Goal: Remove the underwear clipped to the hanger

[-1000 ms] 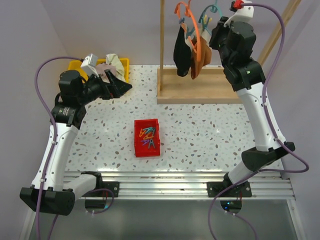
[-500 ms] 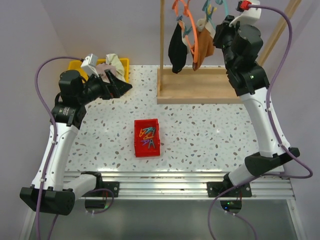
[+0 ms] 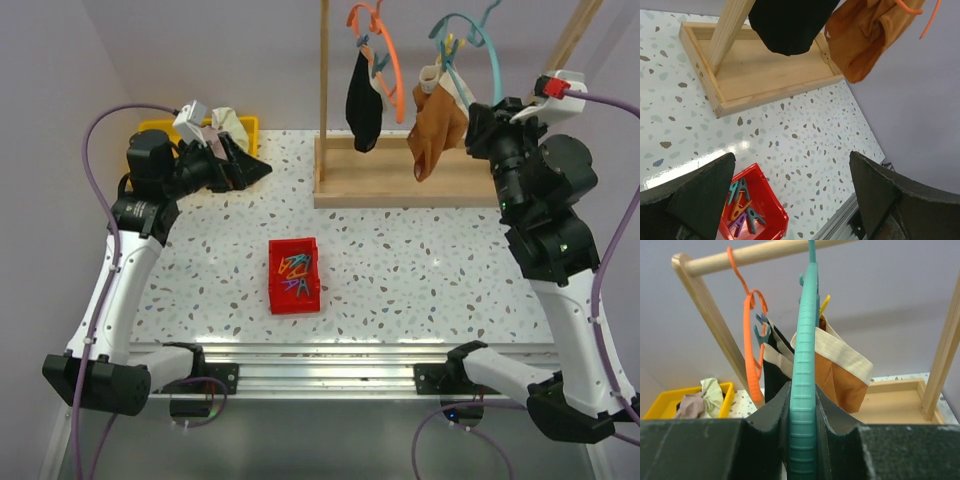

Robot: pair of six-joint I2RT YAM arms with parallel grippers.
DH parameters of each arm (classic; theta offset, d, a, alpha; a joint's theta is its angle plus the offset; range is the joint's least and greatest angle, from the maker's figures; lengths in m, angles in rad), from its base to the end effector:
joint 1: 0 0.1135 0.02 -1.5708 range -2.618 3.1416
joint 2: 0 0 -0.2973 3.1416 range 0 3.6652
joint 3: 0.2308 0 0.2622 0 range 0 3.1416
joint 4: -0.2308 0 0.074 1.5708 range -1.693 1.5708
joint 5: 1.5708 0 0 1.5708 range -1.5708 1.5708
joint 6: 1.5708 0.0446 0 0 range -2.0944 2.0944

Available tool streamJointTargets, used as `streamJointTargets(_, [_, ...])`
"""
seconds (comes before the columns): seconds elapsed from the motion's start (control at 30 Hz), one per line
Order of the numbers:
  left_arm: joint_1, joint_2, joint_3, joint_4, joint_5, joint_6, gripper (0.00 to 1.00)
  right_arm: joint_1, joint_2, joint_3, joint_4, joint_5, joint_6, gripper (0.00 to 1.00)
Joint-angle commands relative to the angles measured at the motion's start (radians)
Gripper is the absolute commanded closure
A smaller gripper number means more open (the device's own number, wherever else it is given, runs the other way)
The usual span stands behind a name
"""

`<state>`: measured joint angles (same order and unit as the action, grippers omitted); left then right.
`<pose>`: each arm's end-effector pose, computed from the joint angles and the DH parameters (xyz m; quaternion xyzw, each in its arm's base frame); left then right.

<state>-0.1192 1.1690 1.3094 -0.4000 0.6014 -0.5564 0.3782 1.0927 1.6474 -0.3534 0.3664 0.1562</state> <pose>0.2503 -0.0554 0.4538 0.0121 0.7783 -0.4145 0.4716 0.1749 0.0523 0.5860 0.0714 0.6337 0.0900 0.7650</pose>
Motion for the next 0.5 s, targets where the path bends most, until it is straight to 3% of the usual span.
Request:
streamJointTargets(0.0, [-0.017, 0.018, 0.059, 0.082, 0.072, -0.005, 0.00, -0.002, -0.020, -0.043, -0.054, -0.012, 0.018, 1.00])
streamJointTargets(0.1, [-0.026, 0.024, 0.041, 0.128, 0.158, -0.042, 0.00, -0.001, -0.091, -0.093, -0.116, 0.006, 0.057, 1.00])
streamJointTargets(0.3, [-0.100, 0.041, -0.062, 0.223, 0.363, -0.097, 0.00, -0.002, -0.258, -0.276, -0.355, -0.102, 0.221, 1.00])
streamJointTargets(0.4, [-0.184, 0.078, -0.055, 0.153, 0.400, -0.073, 0.00, -0.001, -0.344, -0.325, -0.441, -0.173, 0.261, 1.00])
streamJointTargets(0.47, [-0.232, 0.084, -0.042, 0.110, 0.342, -0.074, 0.00, -0.002, -0.387, -0.337, -0.473, -0.236, 0.269, 1.00])
